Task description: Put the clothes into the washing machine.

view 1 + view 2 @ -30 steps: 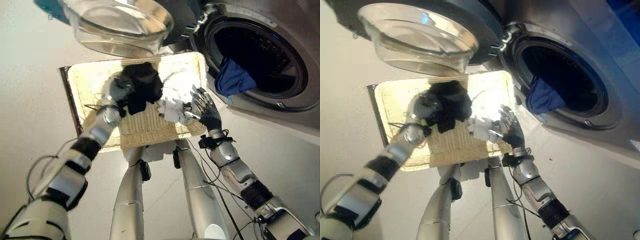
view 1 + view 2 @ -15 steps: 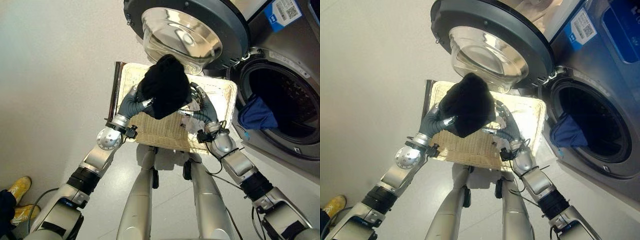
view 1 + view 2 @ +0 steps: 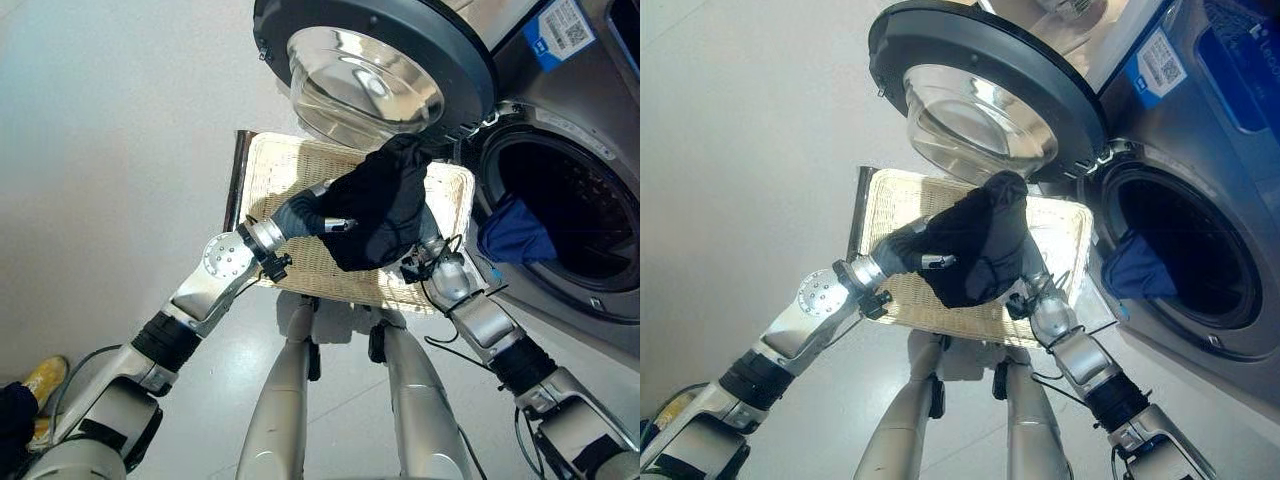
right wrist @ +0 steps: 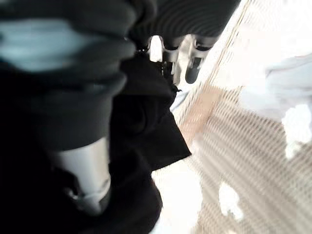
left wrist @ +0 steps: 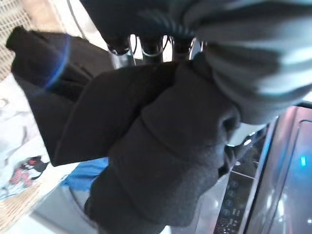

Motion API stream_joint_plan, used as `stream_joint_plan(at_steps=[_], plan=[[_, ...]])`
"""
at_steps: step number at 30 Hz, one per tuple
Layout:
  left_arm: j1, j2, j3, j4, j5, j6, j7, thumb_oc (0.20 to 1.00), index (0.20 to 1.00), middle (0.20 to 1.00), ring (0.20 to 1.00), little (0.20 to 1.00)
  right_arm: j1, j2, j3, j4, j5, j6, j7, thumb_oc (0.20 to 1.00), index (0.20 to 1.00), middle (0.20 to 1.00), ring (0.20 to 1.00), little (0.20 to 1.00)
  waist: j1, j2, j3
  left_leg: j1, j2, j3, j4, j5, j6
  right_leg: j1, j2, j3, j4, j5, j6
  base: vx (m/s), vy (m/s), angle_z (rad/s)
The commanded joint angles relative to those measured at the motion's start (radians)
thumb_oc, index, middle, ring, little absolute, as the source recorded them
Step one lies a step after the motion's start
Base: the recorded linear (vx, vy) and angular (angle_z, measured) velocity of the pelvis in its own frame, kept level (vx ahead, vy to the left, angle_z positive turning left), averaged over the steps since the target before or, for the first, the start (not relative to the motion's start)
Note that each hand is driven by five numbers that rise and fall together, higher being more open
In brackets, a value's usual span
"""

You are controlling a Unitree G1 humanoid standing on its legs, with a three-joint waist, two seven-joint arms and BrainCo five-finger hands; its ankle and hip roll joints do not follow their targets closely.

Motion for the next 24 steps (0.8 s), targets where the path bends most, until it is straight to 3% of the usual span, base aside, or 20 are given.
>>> stream_joint_plan(at_steps=[1, 3, 4, 8, 9, 10, 12, 16, 24], plan=[[-0.023, -0.027, -0.015, -0.149, -0.034, -0.018, 0.035, 0.2, 0.2, 0.2, 0.2, 0.2, -0.047, -0.031, 0.018, -0.097, 0.243, -0.044, 0.244, 1.0, 1.0, 1.0, 1.0, 1.0, -0.006, 0.049, -0.011, 0.009, -0.002, 0.04, -0.006, -0.02, -0.026, 0.067, 0.01, 0.036, -0.035, -0.003, 0.106, 0.0, -0.036, 0.02], [-0.014, -0.018, -0.012, -0.136, -0.009, -0.015, 0.101, 0.2, 0.2, 0.2, 0.2, 0.2, -0.036, -0.035, 0.023, -0.124, 0.361, -0.025, 0.345, 1.0, 1.0, 1.0, 1.0, 1.0, -0.004, 0.045, -0.011, 0.017, -0.002, 0.037, -0.008, -0.021, -0.027, 0.078, 0.006, 0.029, -0.038, -0.007, 0.109, -0.01, -0.049, 0.03], [-0.01, -0.007, -0.005, -0.112, 0.024, -0.025, 0.2, 0.2, 0.2, 0.2, 0.2, 0.2, -0.032, -0.038, 0.022, -0.141, 0.424, -0.002, 0.444, 1.0, 1.0, 1.0, 1.0, 1.0, 0.0, 0.042, -0.011, 0.009, -0.003, 0.034, -0.004, -0.018, -0.028, 0.075, 0.006, 0.024, -0.041, -0.002, 0.11, -0.01, -0.051, 0.05], [0.025, 0.017, 0.045, -0.048, 0.115, -0.111, 0.451, 0.2, 0.2, 0.2, 0.2, 0.2, -0.01, -0.071, 0.017, -0.18, 0.515, 0.056, 0.545, 1.0, 1.0, 1.0, 1.0, 1.0, 0.009, 0.03, -0.011, 0.011, 0.001, 0.034, -0.013, -0.011, -0.03, 0.08, 0.004, 0.006, -0.048, -0.002, 0.117, -0.01, -0.053, 0.09], [0.024, 0.018, 0.05, -0.047, 0.118, -0.116, 0.46, 0.2, 0.2, 0.2, 0.2, 0.2, -0.012, -0.073, 0.015, -0.181, 0.519, 0.058, 0.549, 1.0, 1.0, 1.0, 1.0, 1.0, 0.011, 0.03, -0.011, 0.005, 0.002, 0.034, -0.011, -0.009, -0.03, 0.075, 0.005, 0.006, -0.05, 0.002, 0.116, -0.01, -0.057, 0.01], [0.04, 0.022, 0.081, -0.034, 0.169, -0.141, 0.549, 0.2, 0.2, 0.2, 0.2, 0.2, -0.003, -0.085, 0.004, -0.184, 0.539, 0.078, 0.581, 1.0, 1.0, 1.0, 1.0, 1.0, 0.014, 0.025, -0.011, 0.003, 0.004, 0.034, -0.013, -0.008, -0.032, 0.076, 0.006, 0.0, -0.052, 0.002, 0.117, -0.02, -0.065, 0.0], [0.052, 0.025, 0.116, -0.013, 0.195, -0.168, 0.633, 0.2, 0.2, 0.2, 0.2, 0.2, 0.009, -0.091, -0.004, -0.183, 0.551, 0.097, 0.629, 1.0, 1.0, 1.0, 1.0, 1.0, 0.018, 0.015, -0.011, 0.006, 0.005, 0.031, -0.014, -0.01, -0.033, 0.079, 0.005, -0.007, -0.05, -0.004, 0.117, 0.0, -0.081, -0.02], [0.051, 0.018, 0.153, 0.017, 0.223, -0.194, 0.688, 0.2, 0.2, 0.2, 0.2, 0.2, 0.009, -0.105, -0.014, -0.16, 0.57, 0.105, 0.692, 1.0, 1.0, 1.0, 1.0, 1.0, 0.023, 0.0, -0.011, 0.002, 0.007, 0.027, -0.01, -0.012, -0.037, 0.08, 0.004, -0.019, -0.05, -0.006, 0.117, 0.0, -0.069, 0.01], [-0.029, 0.022, 0.137, 0.073, 0.23, -0.125, 0.644, 0.2, 0.2, 0.2, 0.2, 0.2, -0.015, -0.076, -0.033, -0.141, 0.718, 0.108, 0.782, 1.0, 1.0, 1.0, 1.0, 1.0, 0.02, -0.012, -0.011, -0.008, 0.003, 0.019, 0.002, -0.014, -0.041, 0.076, 0.004, -0.026, -0.054, -0.002, 0.117, 0.0, -0.03, 0.0]])
